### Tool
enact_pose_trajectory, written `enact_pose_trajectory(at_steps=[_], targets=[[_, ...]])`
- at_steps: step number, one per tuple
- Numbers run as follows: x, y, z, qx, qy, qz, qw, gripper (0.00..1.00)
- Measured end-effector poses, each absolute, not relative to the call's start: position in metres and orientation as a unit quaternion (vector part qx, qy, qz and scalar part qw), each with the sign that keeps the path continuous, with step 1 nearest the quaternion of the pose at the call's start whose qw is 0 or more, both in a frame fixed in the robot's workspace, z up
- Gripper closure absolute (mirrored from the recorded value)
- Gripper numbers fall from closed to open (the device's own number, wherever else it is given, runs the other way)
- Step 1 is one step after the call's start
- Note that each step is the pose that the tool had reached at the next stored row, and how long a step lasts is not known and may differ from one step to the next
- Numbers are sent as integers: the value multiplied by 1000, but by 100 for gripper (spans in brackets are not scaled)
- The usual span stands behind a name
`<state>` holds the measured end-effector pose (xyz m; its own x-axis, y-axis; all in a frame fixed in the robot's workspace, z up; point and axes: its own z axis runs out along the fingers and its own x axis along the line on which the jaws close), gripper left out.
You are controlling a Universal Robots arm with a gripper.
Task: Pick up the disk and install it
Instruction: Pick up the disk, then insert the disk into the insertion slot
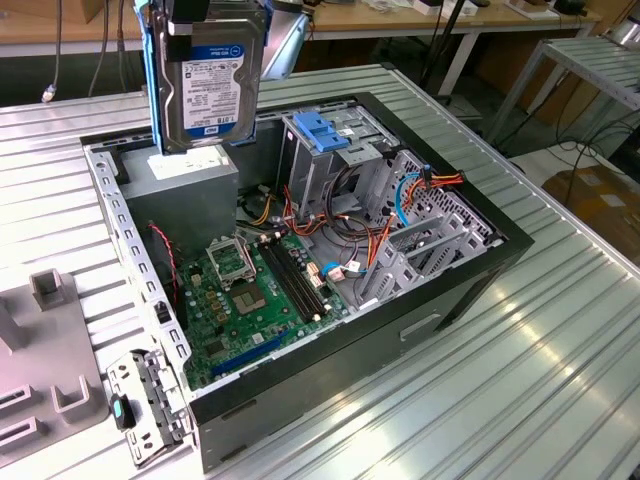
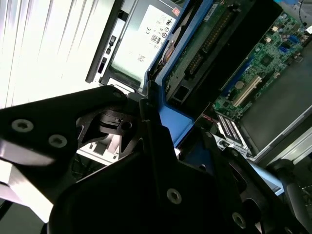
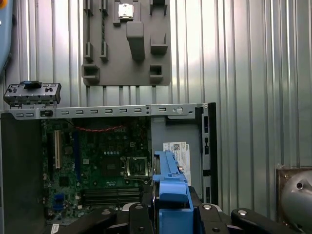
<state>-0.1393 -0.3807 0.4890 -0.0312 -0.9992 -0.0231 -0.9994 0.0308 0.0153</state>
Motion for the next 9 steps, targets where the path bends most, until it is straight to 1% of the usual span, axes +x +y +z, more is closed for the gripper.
enact_pose_trajectory(at_steps=[9], targets=[[-139,-382,489,-696,718,14,3,63]])
